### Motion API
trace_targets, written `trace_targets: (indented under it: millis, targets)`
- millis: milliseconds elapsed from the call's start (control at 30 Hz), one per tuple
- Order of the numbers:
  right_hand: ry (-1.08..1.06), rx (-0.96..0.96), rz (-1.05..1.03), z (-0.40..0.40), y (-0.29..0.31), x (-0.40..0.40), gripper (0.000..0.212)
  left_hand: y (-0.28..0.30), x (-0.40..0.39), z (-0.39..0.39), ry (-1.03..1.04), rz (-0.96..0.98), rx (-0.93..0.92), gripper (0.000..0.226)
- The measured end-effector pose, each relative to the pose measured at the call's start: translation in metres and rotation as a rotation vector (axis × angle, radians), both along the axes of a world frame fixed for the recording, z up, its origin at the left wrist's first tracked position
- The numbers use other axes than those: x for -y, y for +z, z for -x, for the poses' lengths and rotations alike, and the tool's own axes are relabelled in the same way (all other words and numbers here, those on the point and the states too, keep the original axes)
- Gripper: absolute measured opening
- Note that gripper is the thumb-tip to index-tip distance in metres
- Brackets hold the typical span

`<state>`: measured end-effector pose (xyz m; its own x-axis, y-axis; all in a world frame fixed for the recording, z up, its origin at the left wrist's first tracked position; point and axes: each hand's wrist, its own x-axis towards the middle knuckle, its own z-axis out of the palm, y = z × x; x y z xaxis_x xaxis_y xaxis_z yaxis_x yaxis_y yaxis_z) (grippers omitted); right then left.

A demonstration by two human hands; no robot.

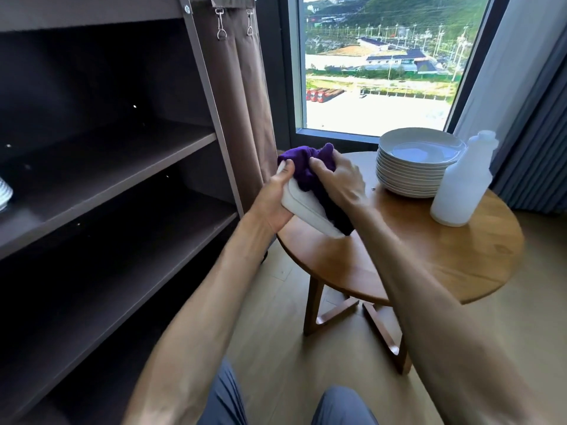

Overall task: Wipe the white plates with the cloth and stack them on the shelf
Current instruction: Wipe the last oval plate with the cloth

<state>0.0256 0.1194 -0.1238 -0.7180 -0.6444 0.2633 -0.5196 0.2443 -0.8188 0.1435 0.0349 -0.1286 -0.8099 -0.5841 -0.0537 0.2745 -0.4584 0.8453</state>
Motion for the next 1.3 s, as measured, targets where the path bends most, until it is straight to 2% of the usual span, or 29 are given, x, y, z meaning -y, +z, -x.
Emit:
trace_targets:
  millis: [167,233,300,400,467,533,600,767,867,967,1033,1067,1133,1300]
  targets:
    - [-0.118,-0.160,0.160,-0.033,-0.003,0.020,0.045,-0.009,-0.007,0.017,0.101,-0.087,-0.095,0.061]
    - [-0.170,-0.244,0.238,-0.043,-0.008,0.023,0.046,-0.003,-0.009,0.017,0.113,-0.058,-0.094,0.058]
    - [-0.223,-0.262,0.275,-0.040,-0.013,0.022,0.047,0.002,-0.009,0.018,0.130,-0.030,-0.079,0.045]
    - [-0.293,-0.157,0.228,-0.013,-0.019,0.017,0.047,0.003,-0.002,0.009,0.133,0.021,-0.157,0.040]
    - [-0.379,-0.020,0.204,0.007,-0.027,0.010,0.043,0.009,-0.001,0.002,0.139,0.110,-0.154,0.034]
    - [-0.450,0.103,0.211,0.018,-0.037,0.005,0.041,0.014,-0.006,-0.002,0.128,0.190,-0.140,0.038]
    - [-0.475,0.159,0.228,0.019,-0.039,0.001,0.039,0.013,-0.011,-0.003,0.155,0.165,-0.119,0.038]
    - [-0.374,0.053,0.262,0.009,-0.009,0.008,0.037,-0.011,-0.024,0.012,0.146,0.164,-0.011,0.017]
    - [-0.221,-0.107,0.346,-0.013,0.016,0.015,0.045,-0.020,-0.032,0.023,0.115,0.098,-0.011,0.028]
    - [-0.164,-0.206,0.344,-0.016,0.023,0.019,0.040,-0.013,-0.029,0.027,0.115,0.091,-0.034,0.031]
    - [-0.160,-0.153,0.275,-0.003,0.027,0.020,0.040,-0.013,-0.024,0.023,0.098,0.152,-0.038,0.026]
    - [-0.163,-0.110,0.214,0.005,0.030,0.019,0.044,-0.012,-0.023,0.019,0.104,0.167,-0.052,0.032]
    - [-0.131,0.021,0.104,0.021,0.033,0.010,0.050,-0.013,-0.018,0.012,0.115,0.214,-0.052,0.043]
    - [0.007,0.405,-0.040,0.038,0.007,-0.019,0.064,-0.019,0.000,-0.007,0.097,0.339,0.003,0.044]
